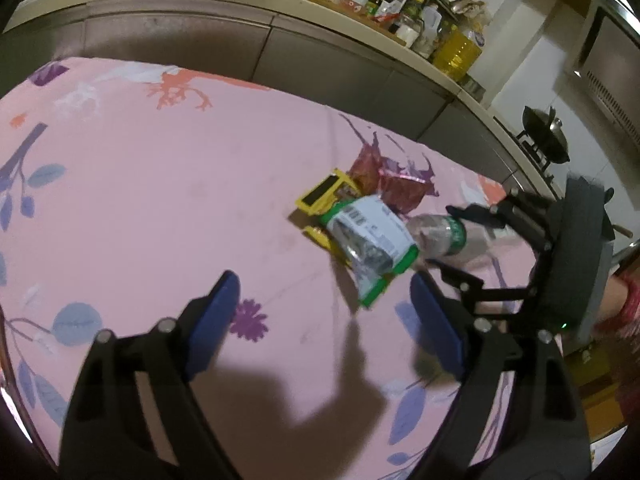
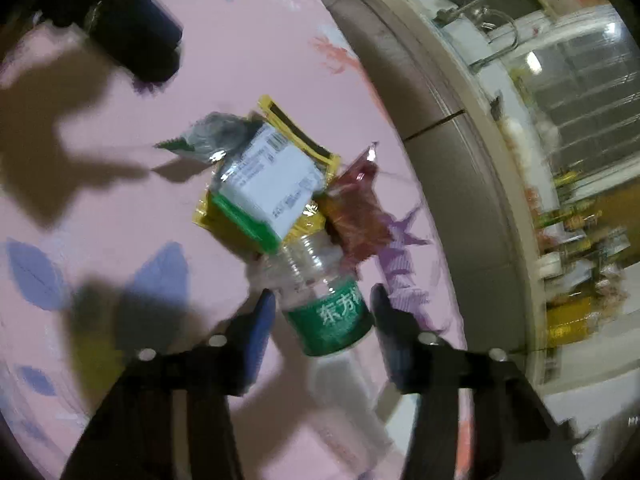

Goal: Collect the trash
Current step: 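Grasp the green-and-white snack packet with the left tool while the right tool grasps the bottle neck, then lift the snack packet with the left tool while the right tool lifts the bottle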

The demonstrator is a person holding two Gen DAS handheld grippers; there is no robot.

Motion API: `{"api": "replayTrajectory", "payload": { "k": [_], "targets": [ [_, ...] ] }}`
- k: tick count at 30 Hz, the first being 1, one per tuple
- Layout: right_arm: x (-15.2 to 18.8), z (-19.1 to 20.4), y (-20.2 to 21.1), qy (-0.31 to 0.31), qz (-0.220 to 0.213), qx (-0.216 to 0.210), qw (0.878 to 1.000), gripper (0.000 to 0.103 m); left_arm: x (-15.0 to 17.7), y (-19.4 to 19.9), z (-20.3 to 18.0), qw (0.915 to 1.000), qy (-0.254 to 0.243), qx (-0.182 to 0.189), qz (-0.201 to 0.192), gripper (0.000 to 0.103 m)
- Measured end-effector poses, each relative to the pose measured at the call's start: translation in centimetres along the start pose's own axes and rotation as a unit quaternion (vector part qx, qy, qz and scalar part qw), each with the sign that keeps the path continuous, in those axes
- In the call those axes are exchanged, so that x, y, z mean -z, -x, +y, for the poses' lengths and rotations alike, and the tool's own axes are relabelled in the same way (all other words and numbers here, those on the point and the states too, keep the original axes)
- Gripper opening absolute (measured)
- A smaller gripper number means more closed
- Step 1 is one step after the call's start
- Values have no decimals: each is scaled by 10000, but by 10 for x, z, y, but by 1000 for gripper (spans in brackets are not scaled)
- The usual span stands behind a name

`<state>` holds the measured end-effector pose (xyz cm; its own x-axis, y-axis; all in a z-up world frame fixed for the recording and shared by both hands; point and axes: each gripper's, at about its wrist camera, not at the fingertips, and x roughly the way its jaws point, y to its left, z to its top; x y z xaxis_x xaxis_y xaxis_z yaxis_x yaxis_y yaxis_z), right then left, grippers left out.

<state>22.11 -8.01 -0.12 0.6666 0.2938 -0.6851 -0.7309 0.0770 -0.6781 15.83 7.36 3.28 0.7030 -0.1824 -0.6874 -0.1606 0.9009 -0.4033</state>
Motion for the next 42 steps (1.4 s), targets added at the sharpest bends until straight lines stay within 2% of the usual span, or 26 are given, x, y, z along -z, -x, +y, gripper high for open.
{"api": "replayTrajectory", "payload": {
  "k": [3,6,8,11,12,13,14,16,18,20,21,23,25,28,31,32,33,34,35,38,40,42],
  "targets": [
    [9,3,14,-217,-217,111,9995,39,-3,-11,-9,9999,-117,-9,103,73],
    [22,1,36,-448,-435,471,9969,38,-5,-24,-15,9995,-143,13,267,67],
    [34,0,53,-663,-566,679,9939,37,-7,-33,-21,9993,-170,34,342,58],
    [38,-3,72,-904,-746,921,9888,32,-8,-48,-23,9985,-154,-66,529,34],
    [41,-6,79,-1030,-829,1004,9861,29,-8,-52,-22,9981,-127,-67,592,19],
    [44,-9,87,-1176,-910,1098,9828,16,-6,-57,-20,9975,-52,-41,699,12],
    [48,-15,96,-1342,-990,1215,9785,0,-5,-56,-17,9975,3,-25,701,10],
    [57,-33,110,-1745,-1148,1345,9686,0,-1,-48,-17,9980,23,-14,633,7],
    [69,-51,131,-2258,-1371,1429,9538,0,4,-34,-21,9988,-37,-34,490,7],
    [81,-67,150,-2716,-1594,1400,9387,0,11,-17,-25,9993,-78,22,367,7],
    [83,-70,154,-2814,-1628,1350,9360,0,15,-10,-27,9994,-83,53,337,7],
    [87,-79,158,-2967,-1626,1111,9344,0,23,4,-32,9995,-124,78,285,7],
    [94,-94,158,-3420,-1732,615,9216,0,30,13,-36,9995,-162,70,251,7],
    [102,-114,148,-4087,-1641,-404,8969,0,38,19,-38,9995,-185,39,261,7],
    [101,-126,126,-4574,-1594,-1605,8600,0,46,12,-39,9992,-172,-91,350,7],
    [95,-122,116,-4613,-1417,-2064,8512,0,48,11,-37,9991,-123,-92,392,7],
    [85,-113,112,-4432,-1143,-2408,8559,0,51,9,-37,9990,-76,-80,429,7],
    [75,-102,112,-4138,-956,-2561,8684,0,55,7,-39,9990,-66,-66,446,7],
    [56,-81,115,-3478,-727,-2576,8985,0,58,5,-41,9989,-74,-88,447,7],
    [21,-24,125,-1861,-277,-2496,9499,0,67,-2,-44,9984,-52,-20,566,7],
    [13,2,127,-1262,-41,-2473,9607,0,70,-6,-45,9980,-34,-22,629,7],
    [10,17,126,-1042,206,-2787,9545,1,75,-8,-46,9977,-24,-5,677,7]
  ]
}}
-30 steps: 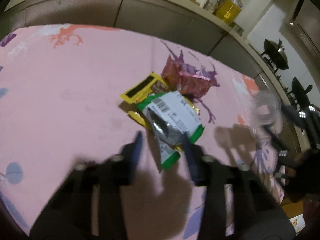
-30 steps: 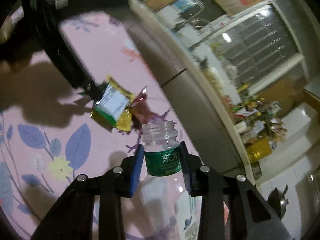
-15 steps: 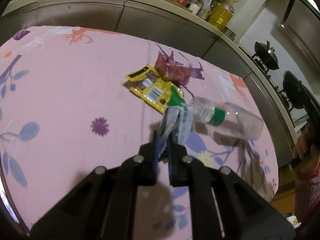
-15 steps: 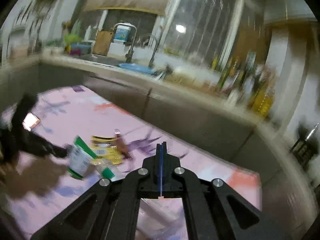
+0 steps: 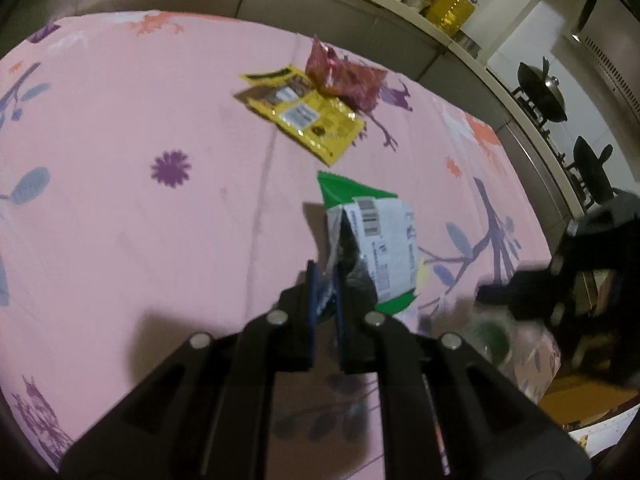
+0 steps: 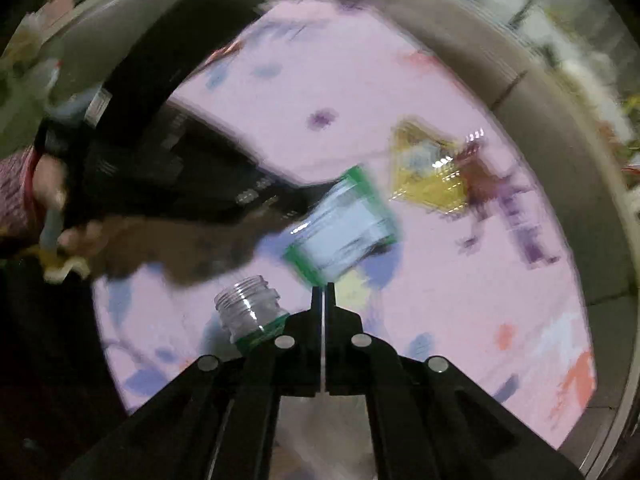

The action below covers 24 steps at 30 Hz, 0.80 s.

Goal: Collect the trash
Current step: 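Lift the snack packet with the left tool while the right tool lifts the bottle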

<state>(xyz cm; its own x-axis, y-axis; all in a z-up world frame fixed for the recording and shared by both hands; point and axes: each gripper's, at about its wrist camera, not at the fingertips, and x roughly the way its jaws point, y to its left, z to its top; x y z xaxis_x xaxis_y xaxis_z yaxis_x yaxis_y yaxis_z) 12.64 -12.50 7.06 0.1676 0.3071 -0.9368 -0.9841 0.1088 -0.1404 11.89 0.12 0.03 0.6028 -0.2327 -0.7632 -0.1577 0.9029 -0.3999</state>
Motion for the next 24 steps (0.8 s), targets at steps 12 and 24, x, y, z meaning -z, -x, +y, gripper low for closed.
{"api": "replayTrajectory", "payload": {
  "k": [12,24],
  "targets": [
    [14,26,17,79,724,-2135,9742,52,18,9,7,9998,178,-78,111,7],
    [20,76,-15,720,1641,-2362,9550,51,22,17,3,9994,172,-271,157,7]
  ]
}}
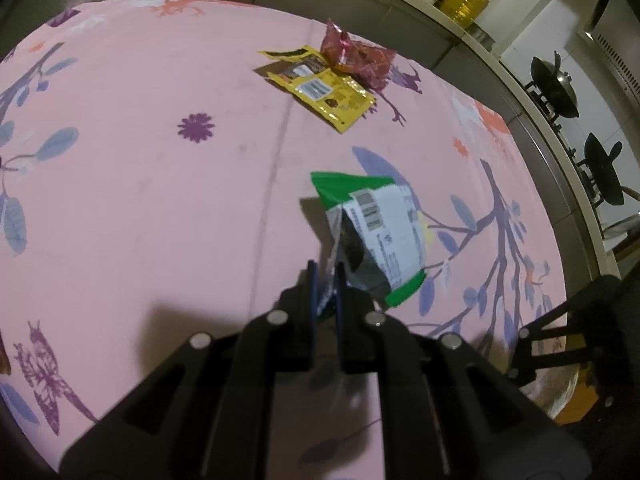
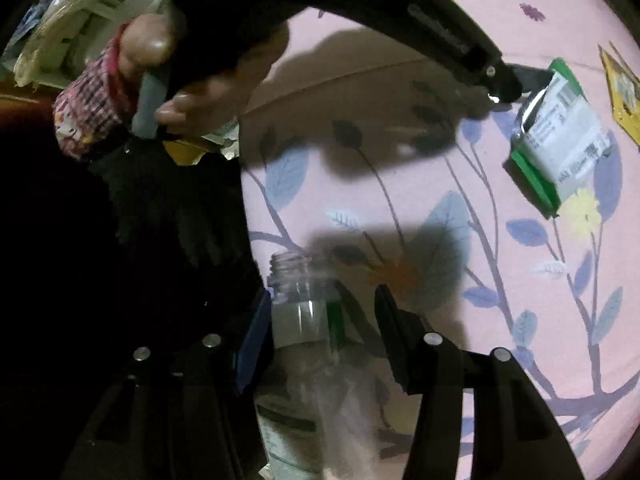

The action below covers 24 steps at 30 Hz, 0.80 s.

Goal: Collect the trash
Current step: 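Lift the snack packet with the left tool while the right tool lifts the bottle, then carry the packet and bottle to the bin and open both tools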

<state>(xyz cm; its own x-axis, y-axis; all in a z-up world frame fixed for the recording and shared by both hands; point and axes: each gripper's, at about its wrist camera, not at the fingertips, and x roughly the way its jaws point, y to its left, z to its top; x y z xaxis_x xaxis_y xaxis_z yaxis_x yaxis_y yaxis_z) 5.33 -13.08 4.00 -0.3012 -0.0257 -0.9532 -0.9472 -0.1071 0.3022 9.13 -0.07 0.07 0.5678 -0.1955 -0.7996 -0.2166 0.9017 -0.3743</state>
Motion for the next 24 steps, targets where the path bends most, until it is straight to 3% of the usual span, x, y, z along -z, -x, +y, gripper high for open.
{"api": "replayTrajectory", "payload": {
  "k": [4,8,12,14,18,20,23,24],
  "targets": [
    [0,9,-15,247,169,649,9974,43,3,3,6,9999,88,-61,-16,7],
    [6,22,-19,278,-110,1079,9937,41,5,6,10,9999,133,-82,-48,7],
    [19,7,5,-451,-900,902,9908,39,4,9,8,9999,113,-64,-95,7],
    [32,-9,27,-1013,-1531,848,9793,38,2,12,4,9999,56,-39,-137,7],
    [76,-46,74,-2313,-3236,552,9158,39,-7,16,-10,9997,-77,70,-226,7],
    [112,-59,89,-2914,-4065,516,8644,39,-13,18,-20,9994,-208,102,-270,7],
    [157,-67,97,-3502,-4961,499,7929,39,-23,17,-38,9986,-424,162,-282,7],
    [164,-76,103,-3638,-5138,478,7755,39,-25,17,-43,9983,-475,180,-280,7]
  ]
}}
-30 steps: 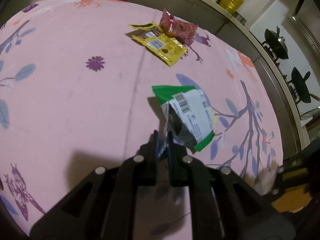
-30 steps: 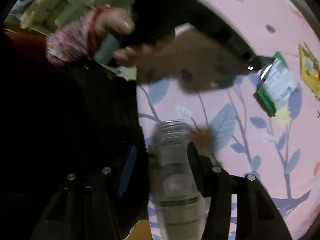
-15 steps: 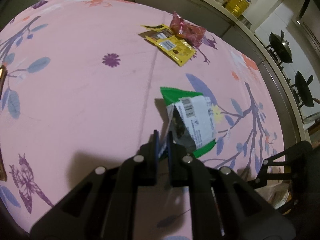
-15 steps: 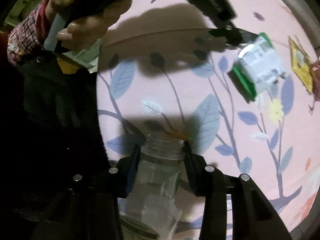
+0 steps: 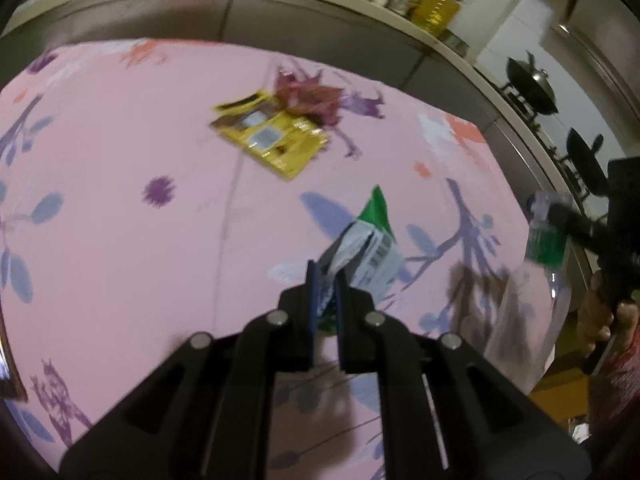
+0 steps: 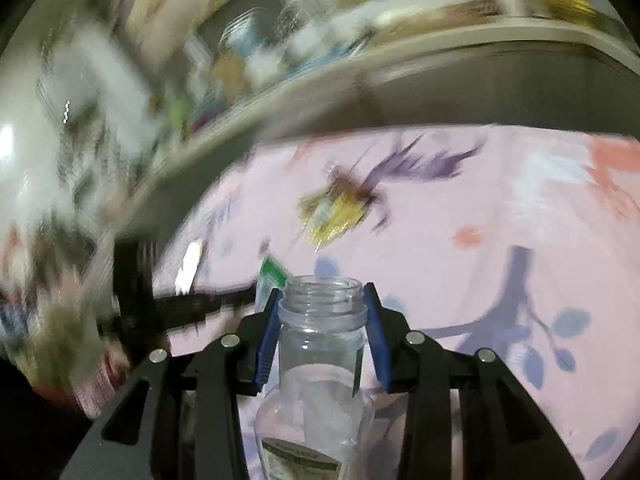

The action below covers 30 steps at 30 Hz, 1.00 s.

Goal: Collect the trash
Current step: 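Carry the packet and bottle to the bin and open both tools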

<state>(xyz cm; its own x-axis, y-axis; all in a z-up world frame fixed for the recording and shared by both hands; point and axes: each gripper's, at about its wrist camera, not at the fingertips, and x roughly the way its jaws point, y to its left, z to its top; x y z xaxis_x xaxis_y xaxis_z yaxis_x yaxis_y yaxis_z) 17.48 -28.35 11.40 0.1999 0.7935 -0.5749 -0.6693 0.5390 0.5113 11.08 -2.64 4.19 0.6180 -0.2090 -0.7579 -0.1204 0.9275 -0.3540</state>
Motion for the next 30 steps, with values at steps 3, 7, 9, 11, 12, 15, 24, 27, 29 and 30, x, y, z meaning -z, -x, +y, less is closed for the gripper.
{"api": "replayTrajectory", "payload": {
  "k": [3,7,9,11,12,15,24,27,29,30],
  "targets": [
    [-3,-34,32,-567,-743,55,9956,39,-10,-5,-18,9998,-174,89,29,7],
    [6,-66,66,-976,-1368,242,9855,38,-25,-14,-51,9985,-495,216,77,7],
    [8,-80,92,-1071,-1635,428,9798,38,-31,-19,-70,9972,-699,251,78,7],
    [10,-91,117,-1131,-1837,560,9749,38,-39,-25,-95,9950,-947,303,72,7],
    [10,-99,128,-1156,-1957,637,9718,38,-43,-28,-108,9937,-1068,338,70,7],
    [9,-123,154,-1190,-2243,890,9631,38,-53,-39,-144,9898,-1342,474,104,7],
    [2,-196,237,-1294,-2712,1889,9349,38,-84,-99,-294,9657,-2318,1110,369,7],
    [6,-219,270,-1379,-2912,2273,9190,38,-89,-122,-348,9566,-2570,1291,463,7],
    [12,-236,292,-1445,-3046,2519,9071,38,-89,-138,-385,9496,-2752,1410,519,7],
    [15,-241,298,-1457,-3090,2630,9023,38,-89,-146,-403,9458,-2853,1457,532,7]
  ]
}}
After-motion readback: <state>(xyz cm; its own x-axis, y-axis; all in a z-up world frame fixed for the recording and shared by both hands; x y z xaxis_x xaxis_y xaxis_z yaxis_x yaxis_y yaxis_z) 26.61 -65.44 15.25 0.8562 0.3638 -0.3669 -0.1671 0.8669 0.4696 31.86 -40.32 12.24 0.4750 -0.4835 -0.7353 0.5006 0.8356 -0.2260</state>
